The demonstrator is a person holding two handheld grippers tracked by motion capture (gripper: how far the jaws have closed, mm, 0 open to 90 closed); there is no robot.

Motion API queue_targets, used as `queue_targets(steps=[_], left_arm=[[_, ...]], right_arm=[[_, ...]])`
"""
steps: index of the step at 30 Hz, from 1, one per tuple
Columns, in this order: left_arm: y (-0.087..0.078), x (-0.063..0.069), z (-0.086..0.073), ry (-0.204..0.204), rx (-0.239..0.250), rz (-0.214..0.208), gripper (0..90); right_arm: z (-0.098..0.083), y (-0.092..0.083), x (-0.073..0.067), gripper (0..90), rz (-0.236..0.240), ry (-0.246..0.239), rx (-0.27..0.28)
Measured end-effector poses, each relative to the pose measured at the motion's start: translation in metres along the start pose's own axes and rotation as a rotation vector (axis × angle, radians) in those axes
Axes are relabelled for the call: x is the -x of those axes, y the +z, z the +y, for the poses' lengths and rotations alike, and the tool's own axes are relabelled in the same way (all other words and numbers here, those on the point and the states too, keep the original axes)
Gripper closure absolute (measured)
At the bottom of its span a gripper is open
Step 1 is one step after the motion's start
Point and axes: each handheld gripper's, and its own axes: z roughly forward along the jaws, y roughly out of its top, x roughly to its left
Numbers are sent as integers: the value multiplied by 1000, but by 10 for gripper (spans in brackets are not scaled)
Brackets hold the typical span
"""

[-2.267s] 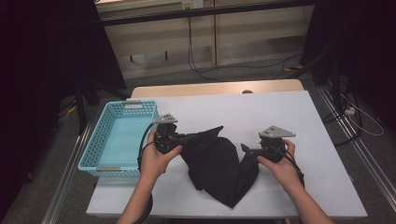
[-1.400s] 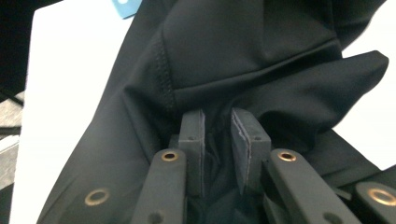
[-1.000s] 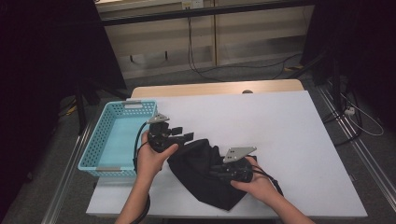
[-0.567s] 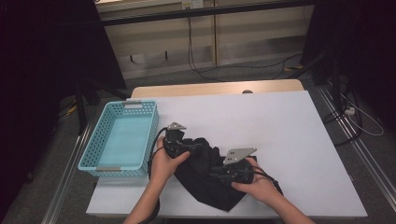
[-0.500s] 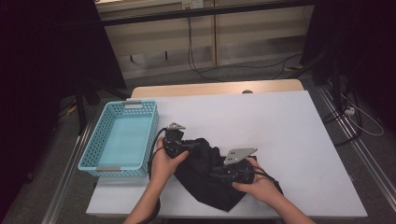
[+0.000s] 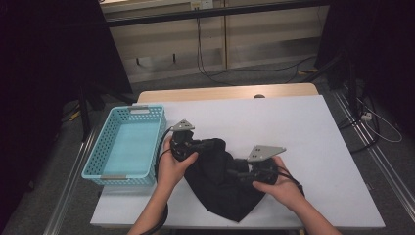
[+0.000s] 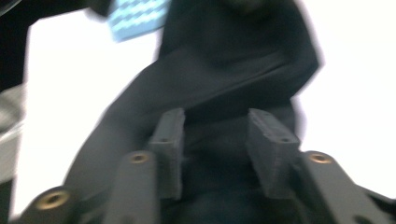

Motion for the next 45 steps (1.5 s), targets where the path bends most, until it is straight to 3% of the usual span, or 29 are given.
queue_targets(steps=[1,2,4,5,10,13,16,17,18,19,20,21,24,26,28,31,32,37,42,45], left_arm=[[2,4,1,12,2,-16,847],[3,6,2,25,-1,-30,847],[8,16,5,55,-12,-62,846],[10,19,6,65,-20,-72,844],[21,37,8,141,-51,-118,840],[25,41,8,158,-65,-142,835],[29,43,6,165,-64,-167,787],[30,44,6,166,-63,-161,730],[31,44,6,161,-54,-158,561],[32,43,6,161,-49,-151,489],[31,42,6,155,-39,-135,489],[30,41,5,148,-25,-120,345],[23,34,5,139,3,-71,287],[19,28,4,134,15,-32,238],[15,23,2,112,16,3,224],[11,15,-2,90,-9,58,194],[10,13,-3,87,-15,63,185],[1,4,-5,51,-14,74,160],[-8,-3,-5,38,1,99,141],[-12,-6,-4,35,4,114,133]], right_arm=[[2,-3,5,489,-46,-3,10],[2,-3,5,489,-46,-3,10],[3,-6,13,443,-102,-20,25],[2,-4,19,369,-119,15,37],[0,4,26,323,-166,9,29],[-1,8,29,338,-186,-10,32],[-2,11,33,472,-162,-8,40],[-2,11,33,525,-147,-7,53],[-1,12,33,699,-121,-10,72],[-1,12,34,787,-120,-10,79],[-1,12,34,787,-120,-10,79],[-2,12,38,897,-98,27,100],[-4,7,43,900,-116,53,101],[-6,-3,54,900,-158,123,122],[-7,-5,56,900,-166,134,121],[-11,-8,59,900,-200,142,75],[-12,-7,58,896,-208,142,66],[-10,-1,52,605,-234,98,32],[-7,9,47,404,-235,99,5],[-2,16,47,355,-224,83,-19]])
